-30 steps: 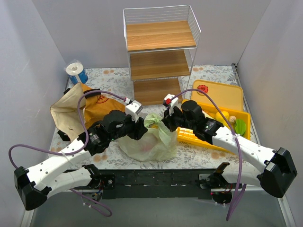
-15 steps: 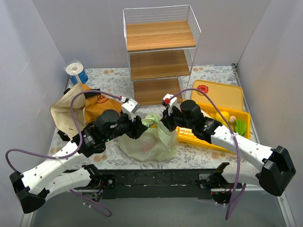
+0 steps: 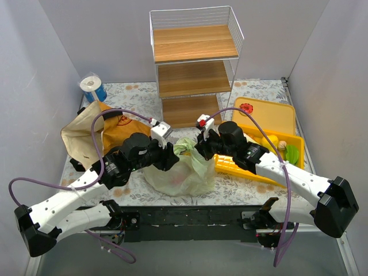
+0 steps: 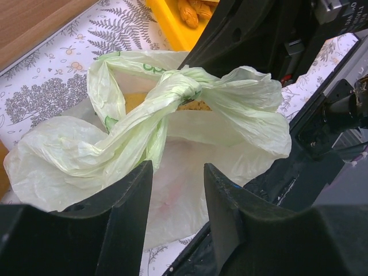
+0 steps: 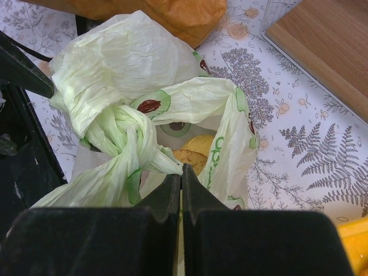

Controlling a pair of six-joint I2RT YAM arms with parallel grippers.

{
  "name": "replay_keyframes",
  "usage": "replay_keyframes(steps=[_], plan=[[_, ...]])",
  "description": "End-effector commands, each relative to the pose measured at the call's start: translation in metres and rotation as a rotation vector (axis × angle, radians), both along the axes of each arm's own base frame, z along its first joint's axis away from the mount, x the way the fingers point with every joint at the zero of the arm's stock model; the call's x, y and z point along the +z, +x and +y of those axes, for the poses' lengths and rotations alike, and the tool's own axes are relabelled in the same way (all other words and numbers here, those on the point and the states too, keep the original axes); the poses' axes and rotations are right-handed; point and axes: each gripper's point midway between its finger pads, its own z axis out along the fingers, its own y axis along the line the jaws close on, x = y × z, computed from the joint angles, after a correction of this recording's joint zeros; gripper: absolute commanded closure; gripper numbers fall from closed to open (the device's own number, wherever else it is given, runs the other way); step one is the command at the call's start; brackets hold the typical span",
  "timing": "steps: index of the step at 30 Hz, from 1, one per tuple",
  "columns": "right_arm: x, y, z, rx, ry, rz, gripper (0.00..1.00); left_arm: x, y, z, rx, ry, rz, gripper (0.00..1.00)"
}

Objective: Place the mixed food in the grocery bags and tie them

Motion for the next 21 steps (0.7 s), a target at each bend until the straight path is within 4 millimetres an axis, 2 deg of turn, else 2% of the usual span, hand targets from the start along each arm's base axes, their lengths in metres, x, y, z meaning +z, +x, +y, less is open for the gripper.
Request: replay_keyframes(steps=[1, 4, 9, 21], plan=[[0.032, 0.007, 0.01, 0.012, 0.075, -0.053, 0.99, 0.015, 0.01, 0.002, 0.018, 0.006, -0.054, 0.59], [0.033, 0.007, 0.011, 0.015, 0.078, -0.054, 0.99, 0.009, 0.019, 0.007, 0.063, 0.044, -0.069, 0.59], [0.033, 0.006, 0.011, 0.023, 0.081, -0.051, 0.99, 0.003, 0.022, 0.01, 0.076, 0.074, -0.084, 0.59], [0.034, 0.004, 0.013, 0.035, 0.088, -0.053, 0.99, -0.018, 0.02, 0.008, 0.055, 0.088, -0.066, 0.62]])
